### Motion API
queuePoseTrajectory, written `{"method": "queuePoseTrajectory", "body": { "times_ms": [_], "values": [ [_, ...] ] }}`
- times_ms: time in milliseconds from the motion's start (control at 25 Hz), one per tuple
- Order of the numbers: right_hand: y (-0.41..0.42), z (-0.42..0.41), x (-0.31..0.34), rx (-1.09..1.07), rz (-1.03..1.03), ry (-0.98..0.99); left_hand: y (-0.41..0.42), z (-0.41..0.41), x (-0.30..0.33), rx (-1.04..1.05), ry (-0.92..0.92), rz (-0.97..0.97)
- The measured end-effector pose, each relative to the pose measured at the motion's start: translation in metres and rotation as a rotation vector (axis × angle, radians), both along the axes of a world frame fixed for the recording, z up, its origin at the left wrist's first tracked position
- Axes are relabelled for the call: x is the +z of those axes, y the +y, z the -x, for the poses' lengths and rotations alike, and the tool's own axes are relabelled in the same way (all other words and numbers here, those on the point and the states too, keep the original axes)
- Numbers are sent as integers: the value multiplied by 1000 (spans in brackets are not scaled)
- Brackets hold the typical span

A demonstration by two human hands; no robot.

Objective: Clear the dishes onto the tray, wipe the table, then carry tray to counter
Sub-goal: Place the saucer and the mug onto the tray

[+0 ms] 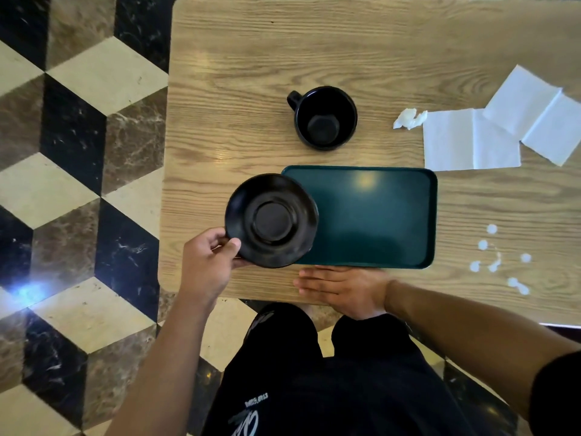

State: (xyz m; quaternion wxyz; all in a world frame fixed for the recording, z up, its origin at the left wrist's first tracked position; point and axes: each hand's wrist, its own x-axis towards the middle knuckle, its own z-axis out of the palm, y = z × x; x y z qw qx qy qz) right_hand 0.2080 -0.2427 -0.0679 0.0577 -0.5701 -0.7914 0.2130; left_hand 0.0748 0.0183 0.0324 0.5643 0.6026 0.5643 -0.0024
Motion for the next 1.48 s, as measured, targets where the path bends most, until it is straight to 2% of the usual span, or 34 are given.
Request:
{"method": "queuePoseTrajectory", "body": {
  "times_ms": [240, 720, 1000, 1120, 1240, 1480],
  "values": [
    [0, 0, -1, -11, 11, -1, -20, -33, -8, -186, 36, -11],
    [-1, 0, -1, 11, 2, -5, -40, -61, -6, -206, 126, -56],
    [-1, -1, -2, 13, 8, 10, -39, -63, -4, -473, 266, -394],
    [-1, -1, -2, 6, 15, 11, -40, -64, -10, -541, 306, -471],
    [-2, -1, -3, 20, 28, -8, -39, -63, -9, -549, 325, -448],
    [0, -1, -2, -1, 34, 25, -37, -61, -6, -515, 341, -284]
  ]
}}
